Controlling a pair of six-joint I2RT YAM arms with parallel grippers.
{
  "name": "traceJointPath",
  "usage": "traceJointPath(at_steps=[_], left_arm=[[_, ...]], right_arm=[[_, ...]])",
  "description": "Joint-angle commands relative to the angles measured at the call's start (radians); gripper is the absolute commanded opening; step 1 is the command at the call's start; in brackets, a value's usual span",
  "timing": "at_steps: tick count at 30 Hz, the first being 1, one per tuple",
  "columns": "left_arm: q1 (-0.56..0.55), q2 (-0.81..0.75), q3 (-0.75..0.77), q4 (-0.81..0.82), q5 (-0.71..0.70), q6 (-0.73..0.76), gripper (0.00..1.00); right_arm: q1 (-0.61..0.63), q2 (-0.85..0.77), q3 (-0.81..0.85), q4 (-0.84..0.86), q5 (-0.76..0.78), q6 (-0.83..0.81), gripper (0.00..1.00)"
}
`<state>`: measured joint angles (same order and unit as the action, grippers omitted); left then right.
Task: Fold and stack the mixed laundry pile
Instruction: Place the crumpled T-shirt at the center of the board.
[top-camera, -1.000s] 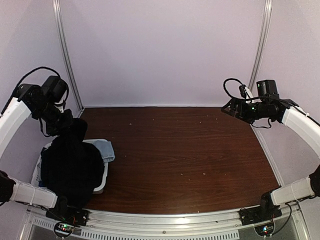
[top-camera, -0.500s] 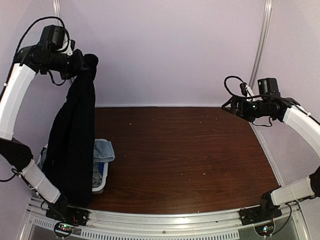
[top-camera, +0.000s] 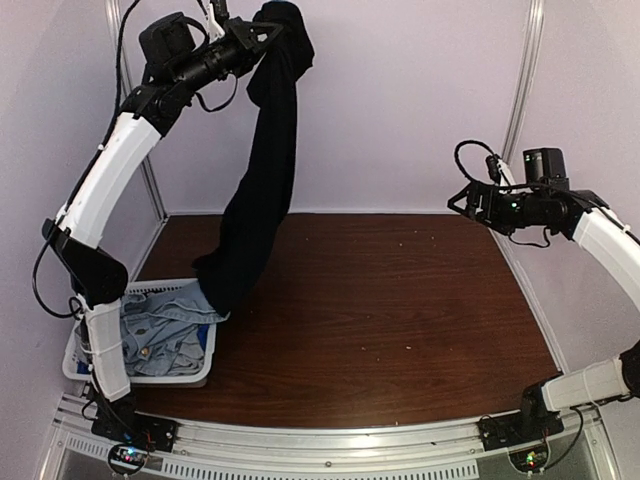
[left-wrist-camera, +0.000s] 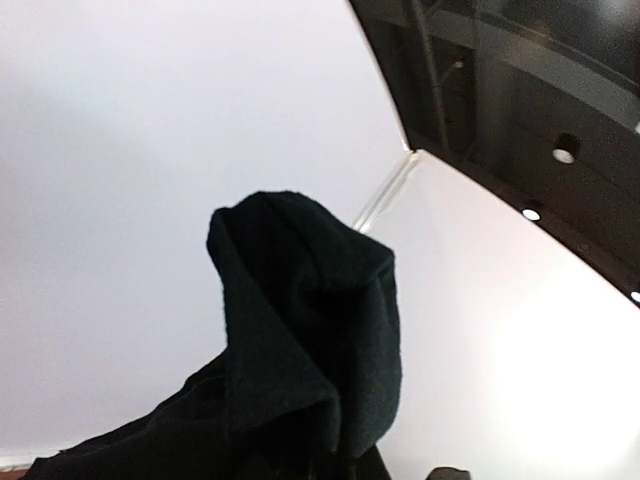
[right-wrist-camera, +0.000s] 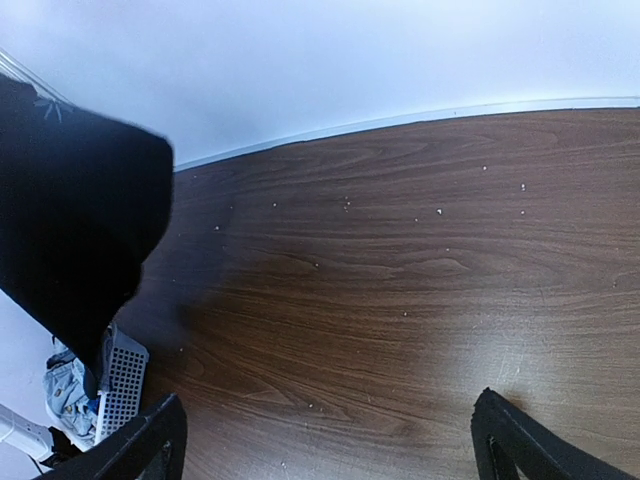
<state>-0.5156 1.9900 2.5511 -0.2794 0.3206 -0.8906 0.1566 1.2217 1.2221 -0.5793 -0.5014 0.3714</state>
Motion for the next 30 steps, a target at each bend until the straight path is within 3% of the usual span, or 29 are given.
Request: traceJointPath(at_steps=[1,5,8,14,17,20,22,23,24,25,26,27,30], left_arm=[[-0.084,0.022,0.087,0.421,0.087,-0.112,0.00],[-0.166,0.033,0.063,0.461,0.106,-0.140,0.00],[-0.187,0.025,-0.010,0.358,0.147,-0.111,0.00],[-0.168,-0.088,-0.367,0.205,0.196,-0.010,0.00],[-0.110,-0.194,-0.644,0.169,0.157,-0.009,0.00],[-0.030,-0.265,-0.829,-0.021,0.051,0.064,0.00],[0.007,-0.259,-0.867,-0.154,0.099,0.208,0.02],[0.006,-0.257,-0.860,-0.234,0.078,0.297,0.11],[0.000,-0.256,-0.848,-0.309,0.040,0.379,0.29],[-0.004,-0.261,-0.847,-0.364,0.000,0.440,0.56],[-0.002,-0.271,-0.860,-0.400,-0.042,0.462,0.77],[0.003,-0.280,-0.878,-0.420,-0.093,0.471,0.85],[0.018,-0.289,-0.926,-0.435,-0.119,0.489,0.88]], right_arm=[[-0.009,-0.024,0.034,0.009,-0.005,0.007,1.00],[-0.012,-0.015,0.033,0.026,-0.015,0.016,1.00],[-0.015,-0.009,0.033,0.036,-0.020,0.022,1.00],[-0.026,-0.030,0.007,0.033,-0.008,0.025,1.00],[-0.036,-0.054,-0.024,0.027,-0.004,0.027,1.00],[-0.041,-0.073,-0.059,0.024,-0.005,0.025,1.00],[-0.040,-0.074,-0.074,0.011,-0.006,0.016,1.00],[-0.040,-0.071,-0.081,0.005,-0.007,0.008,1.00],[-0.040,-0.067,-0.087,-0.005,-0.005,0.000,1.00],[-0.039,-0.060,-0.091,-0.016,-0.006,-0.009,1.00],[-0.037,-0.046,-0.093,-0.026,-0.011,-0.017,0.99],[-0.036,-0.034,-0.096,-0.039,-0.018,-0.024,0.97],[-0.025,0.012,-0.114,-0.058,-0.049,-0.037,0.92]])
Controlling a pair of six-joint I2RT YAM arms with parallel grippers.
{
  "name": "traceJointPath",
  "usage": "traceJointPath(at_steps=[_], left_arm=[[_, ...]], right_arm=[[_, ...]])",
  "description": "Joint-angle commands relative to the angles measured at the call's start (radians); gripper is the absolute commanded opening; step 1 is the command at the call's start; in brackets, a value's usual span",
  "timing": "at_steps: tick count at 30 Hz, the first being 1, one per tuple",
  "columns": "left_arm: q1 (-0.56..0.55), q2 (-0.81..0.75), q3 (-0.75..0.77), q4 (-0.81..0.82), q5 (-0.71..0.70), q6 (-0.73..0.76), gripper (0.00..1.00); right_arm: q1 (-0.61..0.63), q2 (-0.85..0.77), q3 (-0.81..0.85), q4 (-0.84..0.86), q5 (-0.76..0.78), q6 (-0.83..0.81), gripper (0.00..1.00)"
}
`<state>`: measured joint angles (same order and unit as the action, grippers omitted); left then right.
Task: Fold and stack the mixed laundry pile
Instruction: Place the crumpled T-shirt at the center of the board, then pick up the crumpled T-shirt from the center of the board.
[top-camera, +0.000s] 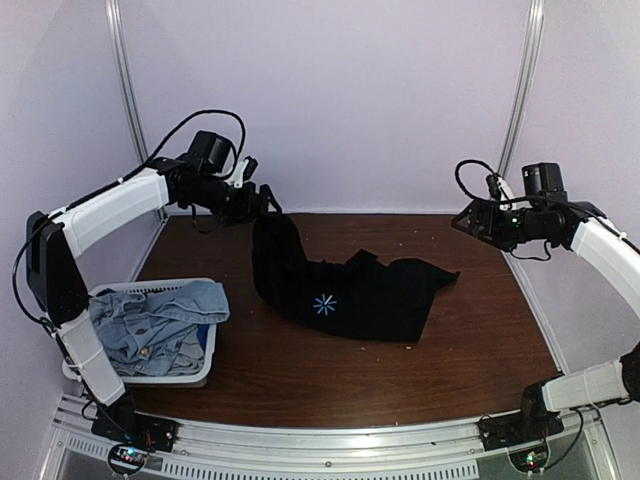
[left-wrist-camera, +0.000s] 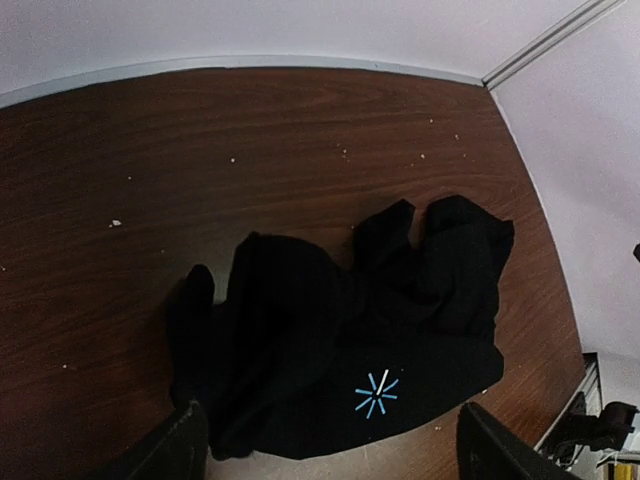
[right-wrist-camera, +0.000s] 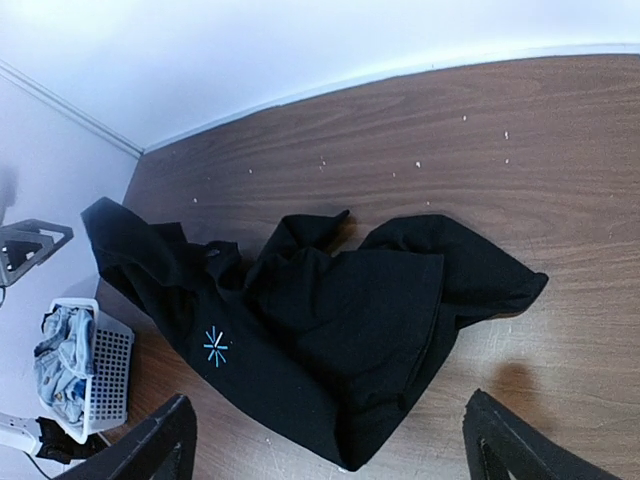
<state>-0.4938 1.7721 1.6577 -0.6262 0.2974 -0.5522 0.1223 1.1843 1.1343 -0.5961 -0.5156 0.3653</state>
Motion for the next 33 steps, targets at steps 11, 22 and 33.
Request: traceJointPath(at_steps=[11,22,33], left_arm=[[-0.142,0.173,0.044,-0.156,-0.139,0.224,0.91],[-0.163,0.360,0.122,-0.261,-0.275,0.192,0.98],[-0.145,0.482,0.221,-0.354,-0.451,0.154,0.94]], right_arm=[[0.057,0.266,-0.043,0.011,0.008,-0.024,0.90],[0.082,0.648,0.234,-0.055,0.190,-0.048,0.92],[0.095,0.896,0.345,-0.138,0.340,-0.074,0.83]])
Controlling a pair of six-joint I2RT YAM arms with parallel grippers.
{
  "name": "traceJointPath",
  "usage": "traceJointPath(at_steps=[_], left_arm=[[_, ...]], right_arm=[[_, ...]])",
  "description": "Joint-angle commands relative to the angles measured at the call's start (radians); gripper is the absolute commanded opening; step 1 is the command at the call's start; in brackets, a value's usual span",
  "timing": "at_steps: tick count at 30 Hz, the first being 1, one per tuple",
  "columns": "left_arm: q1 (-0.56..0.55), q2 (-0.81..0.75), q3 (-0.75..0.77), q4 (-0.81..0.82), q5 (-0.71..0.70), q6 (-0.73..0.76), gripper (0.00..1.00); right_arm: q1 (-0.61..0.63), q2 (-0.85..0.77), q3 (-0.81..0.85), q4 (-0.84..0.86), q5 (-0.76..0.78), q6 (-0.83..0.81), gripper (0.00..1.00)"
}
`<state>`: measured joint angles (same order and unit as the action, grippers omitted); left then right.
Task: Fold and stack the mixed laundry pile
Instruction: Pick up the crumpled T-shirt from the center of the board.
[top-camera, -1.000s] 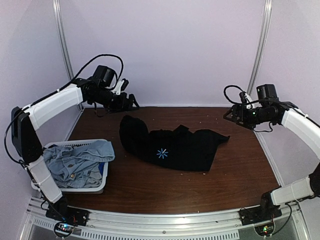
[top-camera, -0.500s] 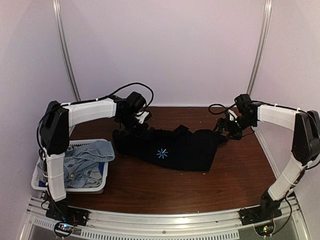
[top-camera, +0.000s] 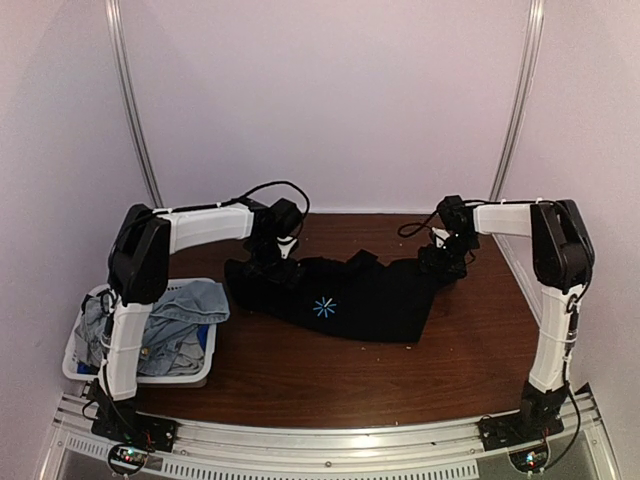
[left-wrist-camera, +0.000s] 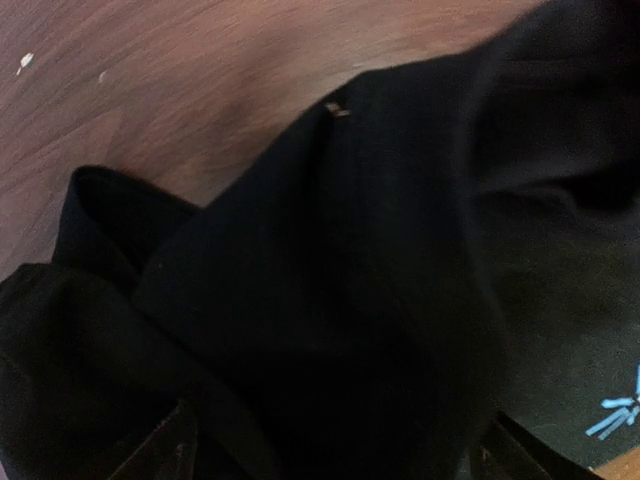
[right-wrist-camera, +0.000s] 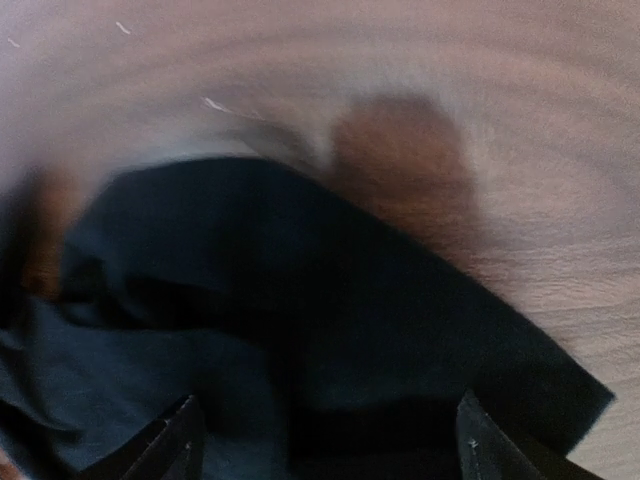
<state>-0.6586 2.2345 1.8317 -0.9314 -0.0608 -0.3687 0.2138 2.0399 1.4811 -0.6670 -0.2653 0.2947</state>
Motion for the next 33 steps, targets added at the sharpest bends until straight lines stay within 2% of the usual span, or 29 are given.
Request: traceJointPath(at_steps=[1,3,7,9,10,12,14,16,18,21,23,28,33], left_arm=[[0.031,0.019,0.049,-0.052,-0.106,-0.041,0.91],[0.062,0.009,0.044,-0.055,-0.112,-0.066,0.86],[0.144,-0.035,0.012,-0.011,-0.105,-0.115,0.75],[0.182,-0.059,-0.002,0.025,-0.079,-0.132,0.67],[0.198,-0.066,-0.005,0.037,-0.071,-0.137,0.63],[0.218,-0.085,-0.006,0.067,-0.051,-0.123,0.53],[0.220,-0.112,-0.008,0.110,-0.022,-0.085,0.51],[0.215,-0.165,-0.053,0.218,0.110,-0.025,0.56],[0.195,-0.215,-0.102,0.322,0.222,0.034,0.71],[0.143,-0.228,-0.075,0.370,0.359,0.124,0.84],[0.093,-0.209,-0.037,0.365,0.384,0.170,0.90],[-0.019,-0.108,0.066,0.359,0.390,0.224,0.97],[-0.077,0.075,0.241,0.263,0.344,0.248,0.98]], right_arm=[[0.000,0.039,-0.022,-0.070,0.087,0.002,0.79],[-0.011,0.009,-0.089,-0.056,0.083,0.018,0.71],[-0.025,-0.109,-0.294,-0.007,0.068,0.054,0.65],[-0.028,-0.175,-0.393,0.011,0.049,0.075,0.57],[-0.029,-0.210,-0.440,0.024,0.035,0.090,0.51],[-0.031,-0.291,-0.528,0.047,-0.001,0.121,0.32],[-0.030,-0.368,-0.607,0.070,-0.058,0.157,0.14],[-0.030,-0.449,-0.669,0.087,-0.095,0.186,0.00],[-0.030,-0.522,-0.704,0.092,-0.119,0.200,0.00],[-0.031,-0.584,-0.708,0.072,-0.120,0.198,0.00],[-0.031,-0.604,-0.697,0.065,-0.118,0.198,0.00],[-0.034,-0.620,-0.664,0.047,-0.119,0.193,0.00],[-0.044,-0.642,-0.649,0.033,-0.131,0.191,0.00]])
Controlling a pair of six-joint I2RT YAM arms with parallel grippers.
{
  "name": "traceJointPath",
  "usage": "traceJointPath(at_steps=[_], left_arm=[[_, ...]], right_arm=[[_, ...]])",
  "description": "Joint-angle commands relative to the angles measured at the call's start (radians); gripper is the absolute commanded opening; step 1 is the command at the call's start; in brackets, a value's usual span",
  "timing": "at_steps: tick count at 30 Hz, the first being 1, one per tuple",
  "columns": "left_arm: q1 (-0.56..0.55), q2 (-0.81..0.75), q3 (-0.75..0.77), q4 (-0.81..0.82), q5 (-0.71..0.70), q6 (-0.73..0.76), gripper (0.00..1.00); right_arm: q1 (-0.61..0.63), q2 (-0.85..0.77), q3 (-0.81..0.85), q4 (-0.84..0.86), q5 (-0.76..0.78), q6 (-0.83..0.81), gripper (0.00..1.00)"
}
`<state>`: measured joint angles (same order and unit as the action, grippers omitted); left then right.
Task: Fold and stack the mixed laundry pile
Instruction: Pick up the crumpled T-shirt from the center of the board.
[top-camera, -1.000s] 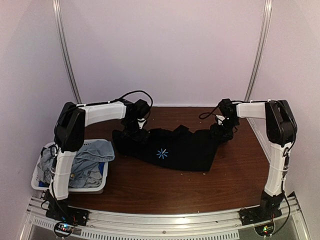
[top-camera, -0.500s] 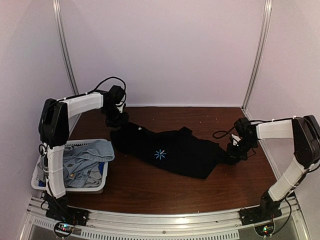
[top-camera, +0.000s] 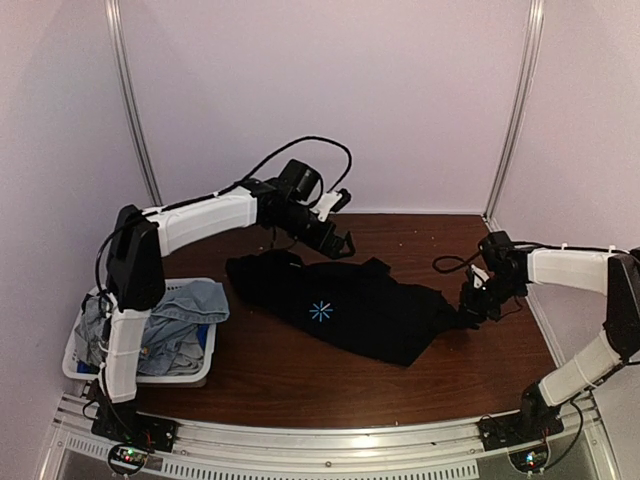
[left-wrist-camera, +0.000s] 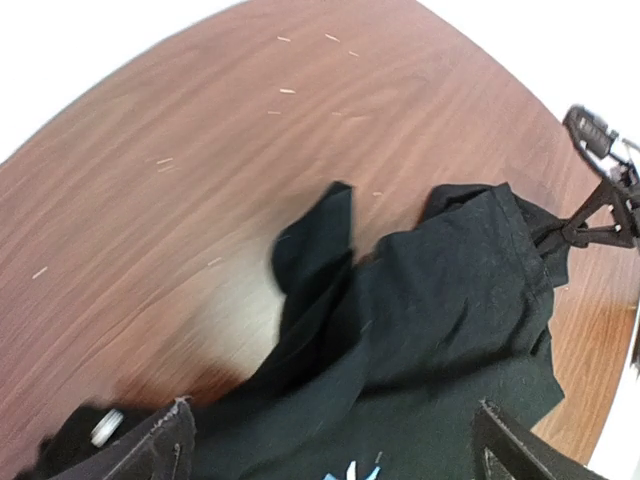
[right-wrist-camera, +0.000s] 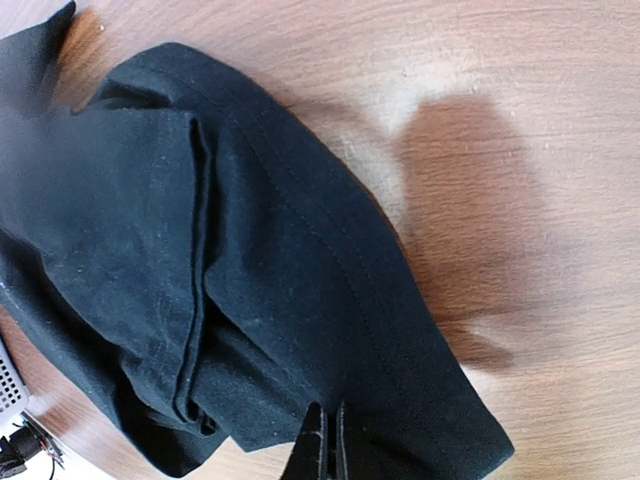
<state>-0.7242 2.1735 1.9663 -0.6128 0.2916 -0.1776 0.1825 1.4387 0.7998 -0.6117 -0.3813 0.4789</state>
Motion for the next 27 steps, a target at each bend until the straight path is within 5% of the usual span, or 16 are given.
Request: traceJointPath(at_steps=[1,4,5,8,10,11,17,20,23,27], left_arm=[[-0.015,0.162,0.127,-0.067,-0.014,0.059,0.98],[-0.017,0.201,0.142,-0.084,-0.046,0.063,0.95],[-0.017,0.208,0.155,-0.102,-0.062,0.069,0.86],[-0.014,0.205,0.185,-0.147,-0.116,0.082,0.50],[0.000,0.172,0.191,-0.141,-0.132,0.069,0.06],[0.021,0.150,0.200,-0.134,-0.150,0.049,0.00],[0.199,0.005,0.246,-0.031,-0.002,-0.124,0.00],[0.234,-0.091,0.198,-0.042,0.039,-0.067,0.00],[0.229,-0.247,-0.008,-0.068,0.095,0.042,0.00],[0.160,-0.544,-0.507,-0.029,0.075,0.231,0.00]], right_arm=[[-0.016,-0.047,0.036,-0.027,-0.018,0.004,0.00],[-0.033,-0.064,0.050,-0.040,-0.020,0.002,0.00],[-0.042,-0.070,0.056,-0.050,-0.019,-0.001,0.00],[-0.100,-0.097,0.068,-0.063,-0.032,-0.001,0.00],[-0.152,-0.118,0.075,-0.070,-0.048,-0.001,0.00],[-0.169,-0.131,0.084,-0.083,-0.049,-0.003,0.00],[-0.370,-0.232,0.159,-0.140,-0.030,0.005,0.00],[-0.439,-0.281,0.181,-0.197,-0.003,0.009,0.00],[-0.442,-0.322,0.155,-0.253,0.028,0.031,0.00],[-0.441,-0.440,0.041,-0.294,0.008,0.089,0.00]])
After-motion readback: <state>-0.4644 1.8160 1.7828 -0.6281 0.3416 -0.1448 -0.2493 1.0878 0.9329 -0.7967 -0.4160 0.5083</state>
